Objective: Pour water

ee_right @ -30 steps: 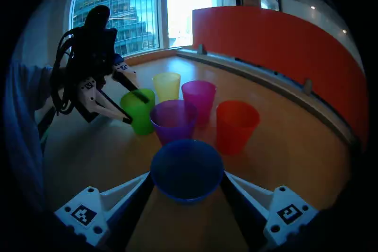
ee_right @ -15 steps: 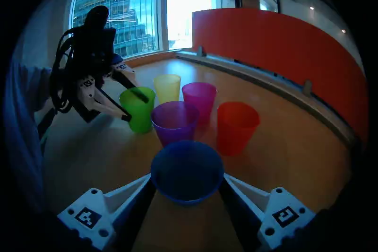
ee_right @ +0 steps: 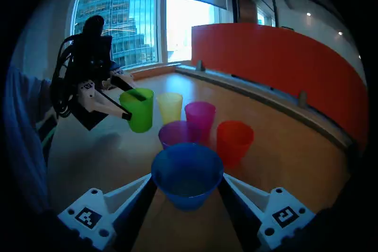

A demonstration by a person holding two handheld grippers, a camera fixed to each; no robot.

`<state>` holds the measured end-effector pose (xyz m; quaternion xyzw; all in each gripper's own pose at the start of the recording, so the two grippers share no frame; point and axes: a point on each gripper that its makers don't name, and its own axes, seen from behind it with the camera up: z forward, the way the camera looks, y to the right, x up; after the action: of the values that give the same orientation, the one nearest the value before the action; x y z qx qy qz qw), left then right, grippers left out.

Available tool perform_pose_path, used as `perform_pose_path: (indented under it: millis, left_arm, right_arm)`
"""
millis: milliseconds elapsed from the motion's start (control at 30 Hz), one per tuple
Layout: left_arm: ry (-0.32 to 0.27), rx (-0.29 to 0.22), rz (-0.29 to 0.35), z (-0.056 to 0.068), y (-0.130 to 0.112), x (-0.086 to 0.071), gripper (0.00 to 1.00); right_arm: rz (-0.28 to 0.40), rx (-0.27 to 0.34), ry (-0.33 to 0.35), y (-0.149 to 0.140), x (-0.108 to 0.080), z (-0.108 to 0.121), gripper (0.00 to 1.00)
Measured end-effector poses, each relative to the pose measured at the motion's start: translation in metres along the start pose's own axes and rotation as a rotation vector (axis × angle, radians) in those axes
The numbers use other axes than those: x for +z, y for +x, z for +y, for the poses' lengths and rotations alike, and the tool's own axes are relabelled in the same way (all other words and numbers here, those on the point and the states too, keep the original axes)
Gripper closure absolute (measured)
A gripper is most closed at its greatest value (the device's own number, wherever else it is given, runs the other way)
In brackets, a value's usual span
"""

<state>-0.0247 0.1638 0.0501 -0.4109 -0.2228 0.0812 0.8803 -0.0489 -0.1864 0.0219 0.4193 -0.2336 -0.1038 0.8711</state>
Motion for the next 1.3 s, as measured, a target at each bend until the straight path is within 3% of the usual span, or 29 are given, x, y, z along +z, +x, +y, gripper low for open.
perform_pose_path:
  millis: [567,1300]
  left_arm:
    - [0.052,-0.004,0.184,-0.002,0.064,-0.047,0.15]
    - [0.036,0.018,0.347,0.028,0.125,-0.088,0.15]
  right_arm:
    - [0.178,-0.029,-0.061,0.079,-0.043,-0.002,0.11]
    - [0.357,-0.062,-0.081,0.156,-0.08,-0.015,0.11]
